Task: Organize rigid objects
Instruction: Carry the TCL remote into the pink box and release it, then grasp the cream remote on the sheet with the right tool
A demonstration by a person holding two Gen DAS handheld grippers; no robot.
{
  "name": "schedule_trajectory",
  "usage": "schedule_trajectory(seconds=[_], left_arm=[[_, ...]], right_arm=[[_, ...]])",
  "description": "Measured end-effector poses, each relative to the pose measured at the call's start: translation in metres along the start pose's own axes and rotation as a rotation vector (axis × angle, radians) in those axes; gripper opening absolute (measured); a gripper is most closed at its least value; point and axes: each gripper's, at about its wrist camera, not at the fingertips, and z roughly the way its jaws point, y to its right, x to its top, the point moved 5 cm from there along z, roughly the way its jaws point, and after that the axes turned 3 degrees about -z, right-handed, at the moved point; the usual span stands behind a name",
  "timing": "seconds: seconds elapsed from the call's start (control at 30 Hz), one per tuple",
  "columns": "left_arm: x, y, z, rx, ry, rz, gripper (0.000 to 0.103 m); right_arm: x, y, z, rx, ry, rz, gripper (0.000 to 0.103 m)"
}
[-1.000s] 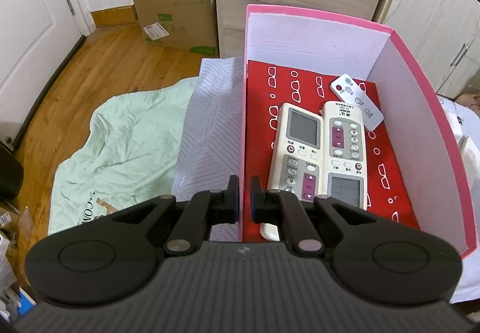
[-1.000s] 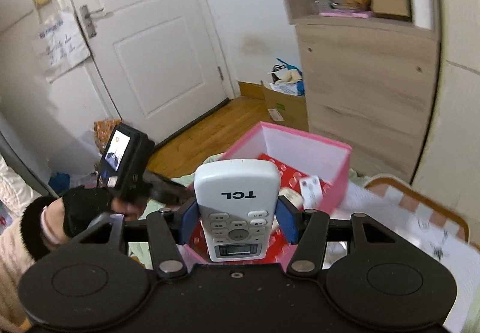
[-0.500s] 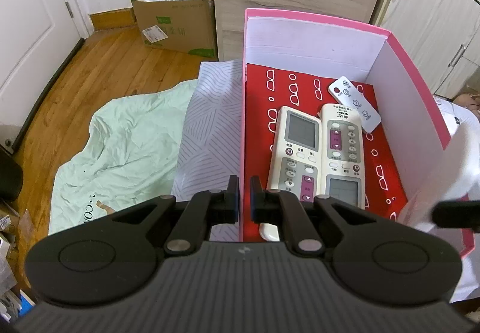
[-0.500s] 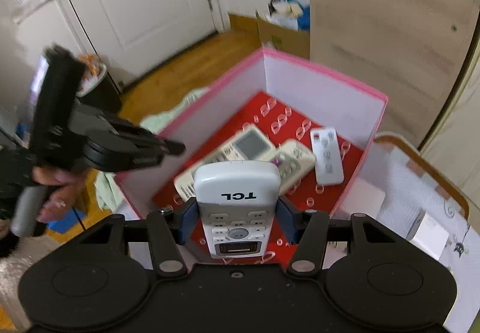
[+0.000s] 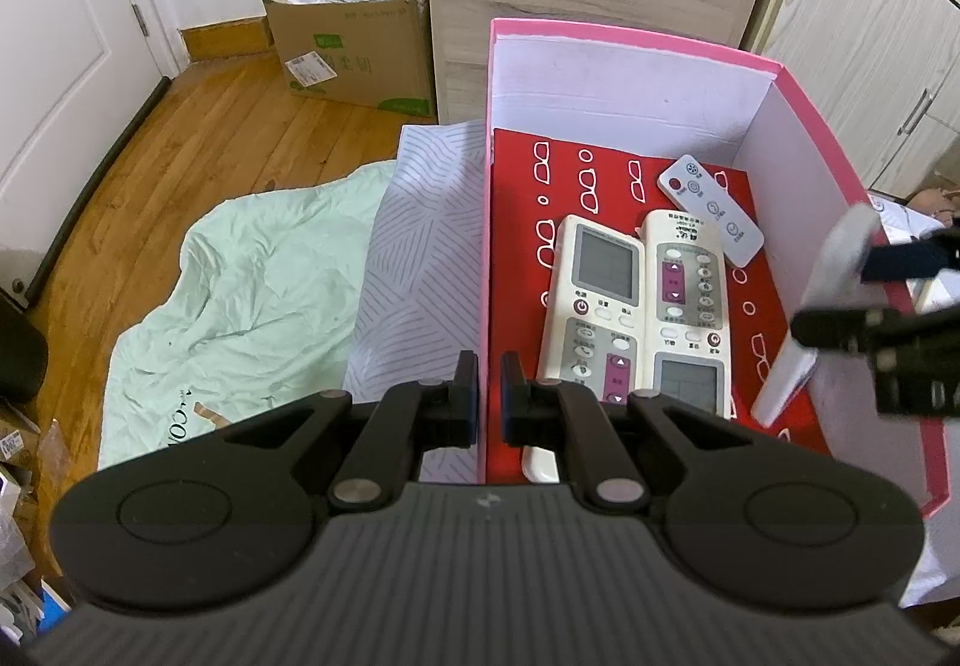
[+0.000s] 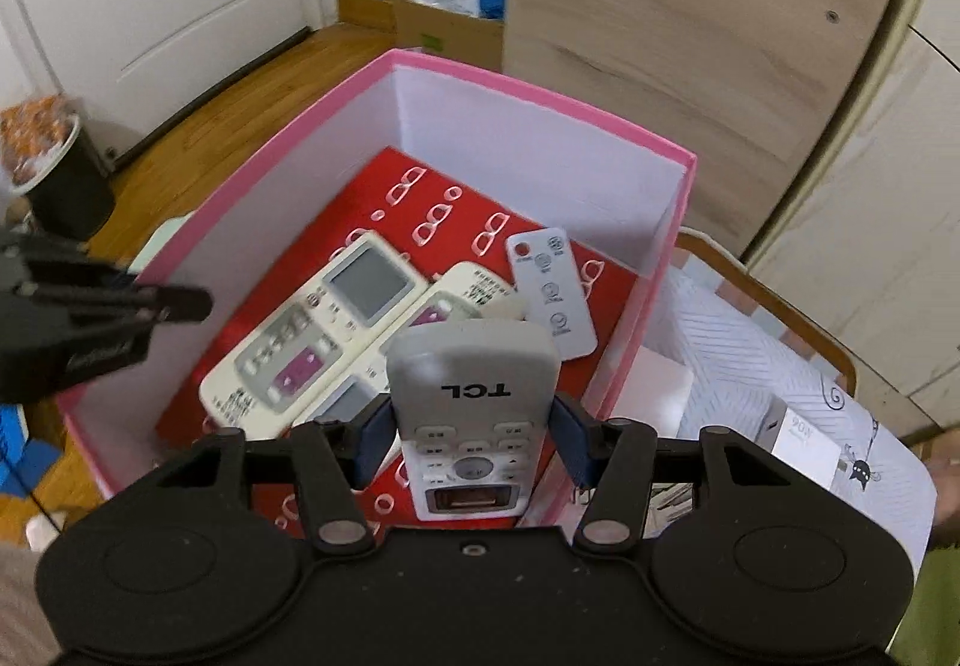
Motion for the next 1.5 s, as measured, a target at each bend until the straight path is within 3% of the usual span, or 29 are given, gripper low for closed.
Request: schedule_trajectory(seconds=[0.2, 0.37, 0.5, 0.6, 0.73, 0.87, 1.07, 1.3, 1.5], left_arm=[[0.001, 0.0, -0.001, 0.004, 0.004, 0.006, 0.006], [0.001, 0.001, 0.0, 0.006, 0.004, 0.001, 0.006], [0.001, 0.001, 0.0, 0.007, 0.006, 0.003, 0.006], [0.0, 0.001, 0.0, 0.005, 0.007, 0.002, 0.006], [0.0, 0.001, 0.0, 0.005, 0.01, 0.008, 0.006], [0.0, 0.0, 0.0, 0.0, 0.008, 0.008, 0.006], [-0.001, 0.002, -0.001, -0.002, 0.01, 0.01, 0.006], [-0.002, 0.003, -0.001, -0.006, 0.01, 0.008, 0.006], [-0.002, 0.004, -0.001, -0.005, 0.009, 0.01, 0.006]], right_arm=[[0.003, -0.006, -0.008, -0.071, 0.046, -0.044, 0.06], [0.011, -0.005, -0.036, -0.137, 0.163, -0.091, 0.064], [0.015, -0.002, -0.057, -0.119, 0.248, -0.142, 0.06], [0.013, 0.006, -0.072, -0.079, 0.288, -0.146, 0.05], [-0.007, 0.022, -0.093, -0.022, 0.336, -0.128, 0.051], [-0.042, 0.056, -0.097, 0.001, 0.258, -0.045, 0.054], [-0.093, 0.13, -0.073, 0.078, 0.112, 0.278, 0.057], [-0.143, 0.197, -0.024, -0.007, -0.065, 0.576, 0.062], [-0.162, 0.217, 0.006, -0.002, -0.08, 0.706, 0.065]])
